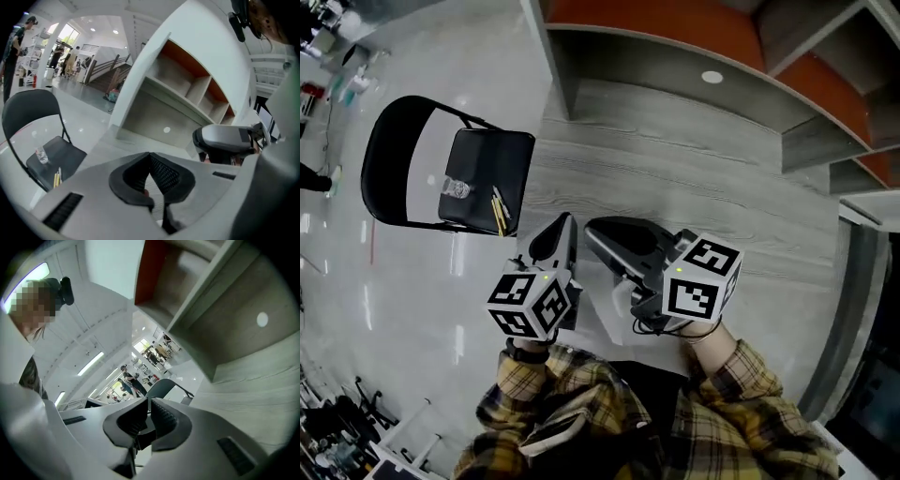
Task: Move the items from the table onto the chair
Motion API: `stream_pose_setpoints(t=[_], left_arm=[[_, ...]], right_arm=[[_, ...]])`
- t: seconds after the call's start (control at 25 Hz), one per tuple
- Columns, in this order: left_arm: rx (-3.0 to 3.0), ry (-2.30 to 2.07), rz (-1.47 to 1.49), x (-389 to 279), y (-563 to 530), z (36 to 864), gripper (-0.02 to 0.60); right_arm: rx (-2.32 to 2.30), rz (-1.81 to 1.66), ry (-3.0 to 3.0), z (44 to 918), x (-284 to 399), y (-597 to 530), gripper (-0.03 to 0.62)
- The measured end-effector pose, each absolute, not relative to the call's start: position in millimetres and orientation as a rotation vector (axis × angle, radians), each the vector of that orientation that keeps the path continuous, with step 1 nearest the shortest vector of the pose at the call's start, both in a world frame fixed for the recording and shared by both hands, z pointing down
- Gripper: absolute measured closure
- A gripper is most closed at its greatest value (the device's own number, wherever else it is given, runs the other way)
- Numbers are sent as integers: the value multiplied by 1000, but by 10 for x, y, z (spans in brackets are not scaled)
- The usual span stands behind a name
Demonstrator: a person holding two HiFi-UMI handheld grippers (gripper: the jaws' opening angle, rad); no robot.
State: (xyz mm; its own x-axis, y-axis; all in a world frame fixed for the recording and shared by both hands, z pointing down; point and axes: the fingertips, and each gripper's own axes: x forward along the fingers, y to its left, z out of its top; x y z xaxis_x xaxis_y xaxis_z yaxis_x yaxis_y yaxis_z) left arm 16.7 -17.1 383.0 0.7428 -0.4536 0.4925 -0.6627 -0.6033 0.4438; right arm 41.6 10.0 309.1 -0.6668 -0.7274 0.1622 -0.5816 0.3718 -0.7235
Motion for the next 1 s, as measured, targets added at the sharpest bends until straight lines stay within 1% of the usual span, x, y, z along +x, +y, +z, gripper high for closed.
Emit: stream_pose_setpoints(t=[0.24,0.44,0.72,1.0], left_arm=[[2510,-604,454,1234,482,3262,578],[2593,-435,492,1735,870,3049,578],[2662,-296,483,1955,1005,2808,578],[2686,-258,457,1926,899,2641,578]], right_arm=[[-1476,-976,2381,2757,1469,998,571],[-1732,-870,2286,2703,2074,1484,576],[-2064,-707,2163,2582,2498,1786,576],[-2195,-613,2158,2341,2497,1724,576]])
